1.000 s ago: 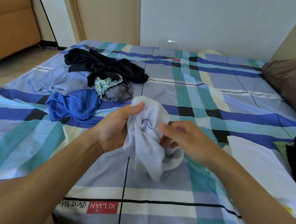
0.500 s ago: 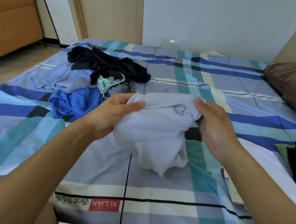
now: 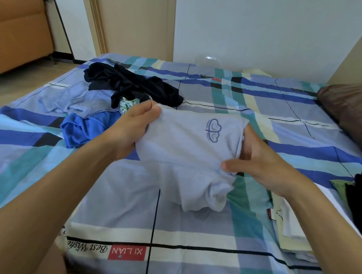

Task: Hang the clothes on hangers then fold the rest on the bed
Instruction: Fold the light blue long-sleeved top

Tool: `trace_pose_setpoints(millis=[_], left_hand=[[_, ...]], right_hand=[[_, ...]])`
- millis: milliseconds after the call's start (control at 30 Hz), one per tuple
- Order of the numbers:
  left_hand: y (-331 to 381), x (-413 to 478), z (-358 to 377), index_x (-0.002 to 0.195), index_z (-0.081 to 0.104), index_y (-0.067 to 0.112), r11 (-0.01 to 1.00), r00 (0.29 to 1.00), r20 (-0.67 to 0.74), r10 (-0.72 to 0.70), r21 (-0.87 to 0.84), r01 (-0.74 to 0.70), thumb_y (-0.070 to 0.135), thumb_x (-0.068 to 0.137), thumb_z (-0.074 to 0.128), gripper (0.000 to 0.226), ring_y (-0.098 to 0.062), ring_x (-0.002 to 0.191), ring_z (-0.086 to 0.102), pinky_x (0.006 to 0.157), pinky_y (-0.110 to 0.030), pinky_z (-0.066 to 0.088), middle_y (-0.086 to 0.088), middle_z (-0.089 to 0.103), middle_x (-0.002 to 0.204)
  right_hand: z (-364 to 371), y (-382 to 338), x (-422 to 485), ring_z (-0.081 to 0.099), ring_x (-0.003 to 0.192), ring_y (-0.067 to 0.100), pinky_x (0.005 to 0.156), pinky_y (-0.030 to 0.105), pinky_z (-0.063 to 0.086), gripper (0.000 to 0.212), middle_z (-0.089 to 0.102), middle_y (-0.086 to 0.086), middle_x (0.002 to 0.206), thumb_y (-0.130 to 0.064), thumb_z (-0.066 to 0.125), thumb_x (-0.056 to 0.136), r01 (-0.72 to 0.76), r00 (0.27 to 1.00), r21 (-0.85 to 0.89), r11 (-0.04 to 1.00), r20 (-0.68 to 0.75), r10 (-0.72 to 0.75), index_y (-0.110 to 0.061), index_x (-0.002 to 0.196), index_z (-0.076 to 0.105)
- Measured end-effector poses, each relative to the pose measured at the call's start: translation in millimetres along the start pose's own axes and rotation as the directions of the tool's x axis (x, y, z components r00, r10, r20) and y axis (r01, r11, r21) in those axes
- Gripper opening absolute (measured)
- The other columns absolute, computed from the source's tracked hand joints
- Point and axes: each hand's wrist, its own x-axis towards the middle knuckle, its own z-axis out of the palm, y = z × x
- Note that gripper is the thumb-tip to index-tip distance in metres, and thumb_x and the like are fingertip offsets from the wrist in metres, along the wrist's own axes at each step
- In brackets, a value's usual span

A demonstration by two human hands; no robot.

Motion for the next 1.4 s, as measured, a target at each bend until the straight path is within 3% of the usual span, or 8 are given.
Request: trace_pose_setpoints(millis=[233, 367, 567, 800, 1000, 1133, 1233, 1400], left_hand=[[56, 47, -30, 0.082, 0.061, 0.017, 0.832, 0.971, -0.038, 0.236, 0.524, -0.182, 0.030, 0.101, 0.058, 0.023, -0.012, 0.062, 0.046, 0.057, -0.023, 0.038, 0.002, 0.053, 0.070], [94, 56, -26, 0.106, 0.063, 0.011, 0.607, 0.904, -0.065, 0.422, 0.761, -0.229, 0.033, 0.097, 0.062, 0.023, -0.015, 0.078, 0.054, 0.070, -0.028, 0.045, -0.004, 0.064, 0.098], [80, -25, 37, 0.082, 0.055, 0.005, 0.761, 0.890, 0.070, 0.450, 0.491, -0.423, 0.056, 0.090, 0.063, 0.052, -0.015, 0.056, 0.051, 0.058, -0.033, 0.047, -0.004, 0.057, 0.067], [33, -62, 63, 0.101, 0.064, 0.017, 0.904, 0.934, 0.118, 0.336, 0.238, -0.355, 0.063, 0.067, 0.076, 0.059, -0.018, 0.088, 0.070, 0.081, -0.038, 0.059, 0.004, 0.071, 0.097], [40, -44, 61, 0.082, 0.065, 0.007, 0.858, 0.897, -0.040, 0.441, 0.311, -0.408, 0.030, 0.090, 0.054, 0.026, -0.026, 0.071, 0.061, 0.066, -0.042, 0.049, -0.016, 0.065, 0.079], [52, -37, 48, 0.079, 0.064, -0.001, 0.909, 0.930, -0.137, 0.342, 0.301, -0.289, 0.012, 0.102, 0.047, 0.032, -0.022, 0.068, 0.058, 0.069, -0.046, 0.054, -0.022, 0.066, 0.078], [65, -39, 38, 0.076, 0.059, 0.007, 0.967, 0.954, -0.177, 0.242, 0.117, -0.224, 0.014, 0.107, 0.040, 0.036, -0.021, 0.065, 0.061, 0.074, -0.041, 0.058, -0.009, 0.067, 0.070], [64, -60, 60, 0.114, 0.058, 0.020, 0.930, 0.948, 0.180, 0.263, 0.213, -0.298, 0.045, 0.086, 0.073, 0.041, -0.016, 0.093, 0.068, 0.080, -0.032, 0.058, 0.002, 0.069, 0.108]], right_hand=[[-6, -31, 10, 0.069, 0.111, 0.010, 0.093, 0.030, 0.056, 0.051, 0.072, -0.011, 0.121, -0.018, 0.075, 0.087, -0.053, 0.998, -0.234, 0.971, -0.026, 0.048, -0.028, 0.134, 0.056], [0, -67, 29, 0.071, 0.106, 0.021, 0.085, 0.030, 0.059, 0.025, 0.075, 0.008, 0.115, -0.009, 0.062, 0.096, 0.016, 0.989, 0.130, 0.991, -0.150, 0.003, -0.009, 0.121, 0.065], [9, -119, 46, 0.067, 0.095, 0.022, 0.078, 0.035, 0.059, 0.030, 0.063, 0.012, 0.103, 0.000, 0.062, 0.093, 0.130, 0.989, 0.350, 0.928, -0.108, -0.098, -0.008, 0.120, 0.052], [7, -137, 46, 0.066, 0.117, 0.031, 0.085, 0.046, 0.060, 0.106, 0.050, 0.017, 0.145, 0.004, 0.076, 0.064, 0.144, 0.976, 0.236, 0.961, -0.192, -0.099, -0.023, 0.154, 0.026], [-4, -139, 35, 0.058, 0.126, 0.027, 0.094, 0.053, 0.057, 0.147, 0.033, -0.002, 0.161, -0.020, 0.091, 0.045, -0.002, 0.962, -0.137, 0.991, -0.270, -0.035, -0.042, 0.160, 0.001], [-14, -138, 27, 0.061, 0.120, 0.025, 0.094, 0.052, 0.057, 0.118, 0.042, 0.000, 0.152, -0.019, 0.090, 0.065, -0.118, 0.945, -0.149, 0.982, -0.320, 0.065, -0.032, 0.158, 0.018], [-22, -137, 23, 0.067, 0.086, 0.020, 0.086, 0.044, 0.061, 0.042, 0.062, 0.008, 0.103, -0.006, 0.078, 0.084, -0.111, 0.922, 0.006, 0.994, -0.373, 0.105, -0.011, 0.113, 0.049], [-8, -133, 21, 0.069, 0.088, 0.030, 0.070, 0.033, 0.063, 0.014, 0.063, 0.023, 0.093, 0.014, 0.057, 0.089, -0.046, 0.966, 0.371, 0.928, -0.219, 0.135, 0.002, 0.096, 0.058]])
